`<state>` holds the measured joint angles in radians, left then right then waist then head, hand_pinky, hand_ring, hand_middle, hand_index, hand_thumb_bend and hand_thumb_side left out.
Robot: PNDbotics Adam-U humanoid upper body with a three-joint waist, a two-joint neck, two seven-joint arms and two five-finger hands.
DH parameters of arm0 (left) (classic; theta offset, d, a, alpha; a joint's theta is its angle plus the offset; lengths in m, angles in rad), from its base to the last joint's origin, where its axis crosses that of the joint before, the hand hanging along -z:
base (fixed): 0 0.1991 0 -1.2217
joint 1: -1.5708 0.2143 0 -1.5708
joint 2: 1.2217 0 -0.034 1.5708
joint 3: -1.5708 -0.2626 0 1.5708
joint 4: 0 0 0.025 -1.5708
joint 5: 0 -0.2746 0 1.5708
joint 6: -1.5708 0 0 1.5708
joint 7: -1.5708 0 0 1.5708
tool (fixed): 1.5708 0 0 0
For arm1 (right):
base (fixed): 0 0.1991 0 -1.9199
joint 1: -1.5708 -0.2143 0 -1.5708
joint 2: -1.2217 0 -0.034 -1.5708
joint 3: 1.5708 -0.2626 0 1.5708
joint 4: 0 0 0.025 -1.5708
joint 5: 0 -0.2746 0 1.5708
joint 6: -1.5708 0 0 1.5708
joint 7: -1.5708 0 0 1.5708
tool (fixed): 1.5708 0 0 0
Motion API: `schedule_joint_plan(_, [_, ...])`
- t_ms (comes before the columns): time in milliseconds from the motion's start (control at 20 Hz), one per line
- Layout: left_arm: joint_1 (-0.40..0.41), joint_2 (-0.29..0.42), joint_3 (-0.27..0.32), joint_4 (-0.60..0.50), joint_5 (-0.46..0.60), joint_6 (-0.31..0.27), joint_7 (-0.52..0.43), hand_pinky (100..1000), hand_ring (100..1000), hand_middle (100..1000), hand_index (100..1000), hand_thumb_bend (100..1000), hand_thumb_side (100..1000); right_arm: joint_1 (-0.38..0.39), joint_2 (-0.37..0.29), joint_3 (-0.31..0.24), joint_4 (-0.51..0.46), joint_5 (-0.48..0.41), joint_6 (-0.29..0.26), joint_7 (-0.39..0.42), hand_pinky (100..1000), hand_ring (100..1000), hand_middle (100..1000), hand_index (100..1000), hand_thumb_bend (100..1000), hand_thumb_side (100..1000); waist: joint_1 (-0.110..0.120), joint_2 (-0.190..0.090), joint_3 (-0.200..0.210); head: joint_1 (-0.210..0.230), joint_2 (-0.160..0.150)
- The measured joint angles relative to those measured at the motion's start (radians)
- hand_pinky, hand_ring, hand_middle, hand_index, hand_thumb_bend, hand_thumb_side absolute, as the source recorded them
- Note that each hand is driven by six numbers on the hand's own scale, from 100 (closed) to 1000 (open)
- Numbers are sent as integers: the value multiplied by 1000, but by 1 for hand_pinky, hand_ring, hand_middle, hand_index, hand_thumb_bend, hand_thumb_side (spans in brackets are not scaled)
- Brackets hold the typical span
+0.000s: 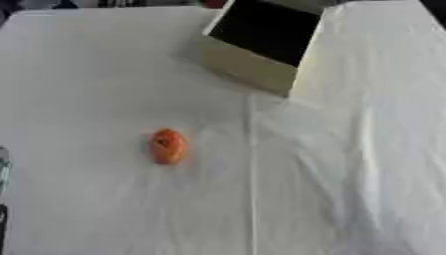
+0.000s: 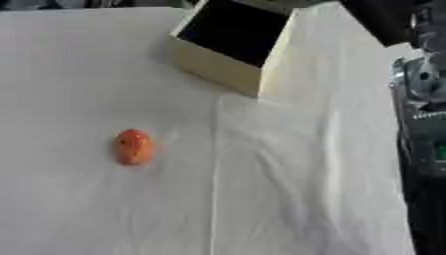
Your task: Pick up objects on the table and place them in the box.
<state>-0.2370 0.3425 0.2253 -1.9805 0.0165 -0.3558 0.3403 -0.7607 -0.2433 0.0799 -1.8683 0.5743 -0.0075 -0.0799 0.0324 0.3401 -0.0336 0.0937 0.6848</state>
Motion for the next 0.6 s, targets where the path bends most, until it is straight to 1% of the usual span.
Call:
schedule_joint_plan(150, [-6, 3, -1, 0, -5, 8, -9, 585, 710, 772, 808, 100, 657, 1, 0, 0, 0, 0, 0, 0, 816, 757, 579, 776, 100, 723, 0, 0, 2, -3, 0])
schedule_joint_plan(300, [-21, 42, -21, 0, -30, 34, -34, 582, 705, 770, 812, 100, 637, 4, 0, 0, 0, 0, 1, -1, 815, 757, 579, 775, 100, 724, 4, -1, 3, -10, 2])
schedule_joint_plan(450, [-29, 108, -66, 0, -72, 73, -73, 589, 709, 767, 816, 100, 625, 6, 0, 0, 0, 0, 1, -1, 815, 757, 579, 775, 100, 724, 12, -6, 6, -18, 10])
schedule_joint_plan(600, [-44, 183, -132, 0, -119, 119, -119, 598, 717, 764, 824, 100, 612, 12, -4, 1, 0, 1, 2, 0, 815, 757, 579, 775, 100, 724, 19, -13, 10, -27, 15])
